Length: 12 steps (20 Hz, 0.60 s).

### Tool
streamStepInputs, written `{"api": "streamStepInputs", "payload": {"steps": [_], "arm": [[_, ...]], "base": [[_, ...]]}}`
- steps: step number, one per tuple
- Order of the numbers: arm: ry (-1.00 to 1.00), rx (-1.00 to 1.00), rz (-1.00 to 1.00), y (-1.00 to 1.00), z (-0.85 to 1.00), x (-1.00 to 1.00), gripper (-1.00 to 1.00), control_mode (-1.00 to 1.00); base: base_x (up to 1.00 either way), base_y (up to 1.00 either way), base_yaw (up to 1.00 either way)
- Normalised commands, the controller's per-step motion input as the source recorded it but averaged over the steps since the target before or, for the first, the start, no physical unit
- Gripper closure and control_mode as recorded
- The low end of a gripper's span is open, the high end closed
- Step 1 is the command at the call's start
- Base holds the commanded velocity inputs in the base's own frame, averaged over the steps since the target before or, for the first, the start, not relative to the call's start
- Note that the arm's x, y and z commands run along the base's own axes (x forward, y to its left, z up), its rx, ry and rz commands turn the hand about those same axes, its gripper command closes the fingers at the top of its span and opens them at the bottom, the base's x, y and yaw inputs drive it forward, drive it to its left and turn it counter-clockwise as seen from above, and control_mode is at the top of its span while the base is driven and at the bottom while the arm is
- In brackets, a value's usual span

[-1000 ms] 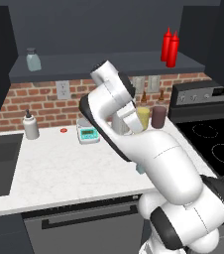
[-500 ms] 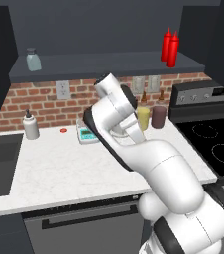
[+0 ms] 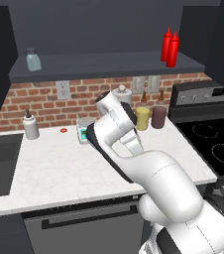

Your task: Put the shaker and condiment bottle from the counter next to their counterparts in the cabinet.

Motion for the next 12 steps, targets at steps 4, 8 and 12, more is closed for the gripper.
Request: {"api": "streamStepInputs", "payload": {"steps": [4,8,12], "arm": [[0.01,0.00,0.00,-0.06,-0.40,0.00,-1.00,-1.00],[0.01,0.00,0.00,-0.13,-0.26,0.08,-1.00,-1.00],[0.03,0.00,0.00,-0.13,-0.21,0.18,-1.00,-1.00]], "base": [[0.00,0.00,0.00],[0.00,0.00,0.00],[0.00,0.00,0.00]]}}
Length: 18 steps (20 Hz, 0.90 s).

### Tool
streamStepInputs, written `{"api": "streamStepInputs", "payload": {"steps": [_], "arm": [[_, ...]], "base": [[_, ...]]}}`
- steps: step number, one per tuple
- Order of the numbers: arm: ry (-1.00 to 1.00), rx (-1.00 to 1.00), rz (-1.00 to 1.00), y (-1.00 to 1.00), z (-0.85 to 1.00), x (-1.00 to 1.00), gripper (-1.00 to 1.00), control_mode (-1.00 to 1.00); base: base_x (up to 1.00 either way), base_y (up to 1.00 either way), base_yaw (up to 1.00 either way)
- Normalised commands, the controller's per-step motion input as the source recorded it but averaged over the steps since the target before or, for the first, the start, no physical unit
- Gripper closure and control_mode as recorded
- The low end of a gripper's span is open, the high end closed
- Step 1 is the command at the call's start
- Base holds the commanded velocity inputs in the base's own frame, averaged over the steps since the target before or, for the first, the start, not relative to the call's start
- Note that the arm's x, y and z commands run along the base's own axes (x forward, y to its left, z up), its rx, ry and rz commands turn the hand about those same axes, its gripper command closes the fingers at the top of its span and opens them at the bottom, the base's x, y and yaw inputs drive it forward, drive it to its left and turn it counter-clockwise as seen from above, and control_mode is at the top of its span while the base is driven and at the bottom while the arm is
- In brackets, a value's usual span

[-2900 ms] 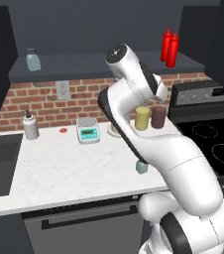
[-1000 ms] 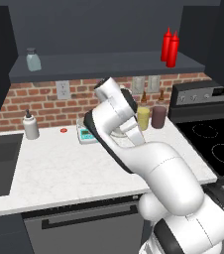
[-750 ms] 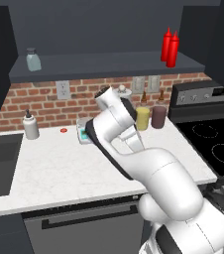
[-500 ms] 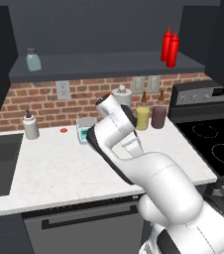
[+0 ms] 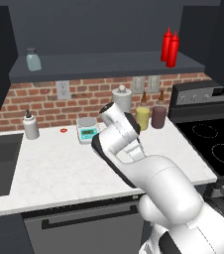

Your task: Put the shaker and condiment bottle from the counter next to their counterparts in the cabinet.

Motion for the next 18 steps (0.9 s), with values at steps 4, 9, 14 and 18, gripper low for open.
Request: {"api": "streamStepInputs", "payload": {"steps": [4,9,14,18], "arm": [[0.06,0.00,0.00,-0.09,-0.15,0.23,-1.00,-1.00],[0.08,0.00,0.00,0.00,-0.20,0.21,-1.00,-1.00],[0.04,0.00,0.03,-0.03,-0.17,0.15,-1.00,-1.00],[0.00,0.00,0.10,-0.11,-0.14,0.02,-1.00,-1.00]], "base": [[0.00,0.00,0.00],[0.00,0.00,0.00],[0.00,0.00,0.00],[0.00,0.00,0.00]]}}
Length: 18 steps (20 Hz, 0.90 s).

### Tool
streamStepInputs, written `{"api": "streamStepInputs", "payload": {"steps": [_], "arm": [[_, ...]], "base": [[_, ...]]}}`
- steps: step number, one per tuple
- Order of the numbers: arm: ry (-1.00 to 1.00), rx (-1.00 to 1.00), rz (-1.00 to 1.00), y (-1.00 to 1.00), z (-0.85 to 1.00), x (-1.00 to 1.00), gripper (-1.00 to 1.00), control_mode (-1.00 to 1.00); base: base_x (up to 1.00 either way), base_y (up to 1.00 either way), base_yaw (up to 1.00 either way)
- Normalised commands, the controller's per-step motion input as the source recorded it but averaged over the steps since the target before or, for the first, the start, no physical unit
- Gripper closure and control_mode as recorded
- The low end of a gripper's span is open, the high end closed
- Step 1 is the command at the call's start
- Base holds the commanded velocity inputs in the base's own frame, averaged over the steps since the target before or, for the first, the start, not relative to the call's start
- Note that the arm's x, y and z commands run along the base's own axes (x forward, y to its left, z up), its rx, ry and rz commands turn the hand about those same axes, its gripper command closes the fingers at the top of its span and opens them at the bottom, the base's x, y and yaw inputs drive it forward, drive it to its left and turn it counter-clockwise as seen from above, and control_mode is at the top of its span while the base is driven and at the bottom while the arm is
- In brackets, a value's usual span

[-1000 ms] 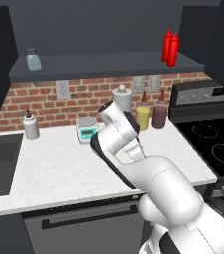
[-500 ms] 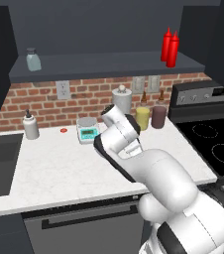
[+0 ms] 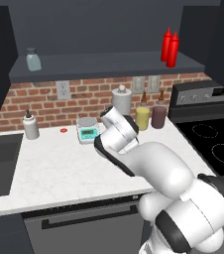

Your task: Put the shaker and condiment bottle from the counter next to their counterparts in the cabinet.

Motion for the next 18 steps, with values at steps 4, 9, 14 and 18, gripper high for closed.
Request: {"api": "streamStepInputs", "payload": {"steps": [4,9,14,18], "arm": [[0.00,0.00,0.12,-0.16,-0.14,0.00,-1.00,-1.00],[0.00,-0.01,0.10,-0.07,-0.19,0.01,-1.00,-1.00],[0.00,0.00,0.04,0.00,-0.13,0.00,-1.00,-1.00],[0.00,0.00,0.00,0.00,-0.01,0.06,-1.00,-1.00]], "base": [[0.00,0.00,0.00],[0.00,0.00,0.00],[0.00,0.00,0.00],[0.00,0.00,0.00]]}}
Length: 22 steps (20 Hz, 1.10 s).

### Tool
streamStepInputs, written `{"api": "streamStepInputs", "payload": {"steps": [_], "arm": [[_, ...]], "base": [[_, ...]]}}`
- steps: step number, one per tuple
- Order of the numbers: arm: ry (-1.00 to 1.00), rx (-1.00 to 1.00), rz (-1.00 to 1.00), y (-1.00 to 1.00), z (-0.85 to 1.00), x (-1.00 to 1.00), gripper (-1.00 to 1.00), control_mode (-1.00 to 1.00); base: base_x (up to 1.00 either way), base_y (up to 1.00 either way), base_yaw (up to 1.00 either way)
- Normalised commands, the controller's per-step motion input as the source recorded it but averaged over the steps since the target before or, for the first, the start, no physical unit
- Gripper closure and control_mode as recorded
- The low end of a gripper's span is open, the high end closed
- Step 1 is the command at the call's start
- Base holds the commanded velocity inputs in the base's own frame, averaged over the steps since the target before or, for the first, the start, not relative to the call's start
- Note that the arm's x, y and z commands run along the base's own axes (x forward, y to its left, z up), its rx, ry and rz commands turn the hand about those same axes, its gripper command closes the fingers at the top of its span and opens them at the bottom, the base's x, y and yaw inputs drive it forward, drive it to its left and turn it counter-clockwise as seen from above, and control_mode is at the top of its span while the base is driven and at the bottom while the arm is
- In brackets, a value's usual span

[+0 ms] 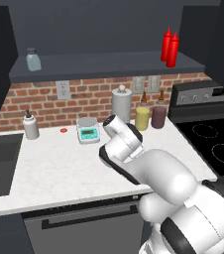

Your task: Put the shaker and condiment bottle from the counter next to their counterparts in the cabinet.

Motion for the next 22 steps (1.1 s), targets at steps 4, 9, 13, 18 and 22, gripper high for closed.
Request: {"api": "streamStepInputs", "payload": {"steps": [4,9,13,18,22], "arm": [[0.00,0.00,0.00,0.00,-0.02,0.16,-1.00,-1.00],[0.00,0.00,0.00,0.00,-0.02,0.24,-1.00,-1.00],[0.00,0.00,0.00,0.00,-0.07,0.28,-1.00,-1.00],[0.00,0.00,0.00,0.00,-0.09,0.12,-1.00,-1.00],[0.00,0.00,0.00,0.00,-0.16,0.05,-1.00,-1.00]], "base": [[0.00,0.00,0.00],[0.00,0.00,0.00],[0.00,0.00,0.00],[0.00,0.00,0.00],[0.00,0.00,0.00]]}}
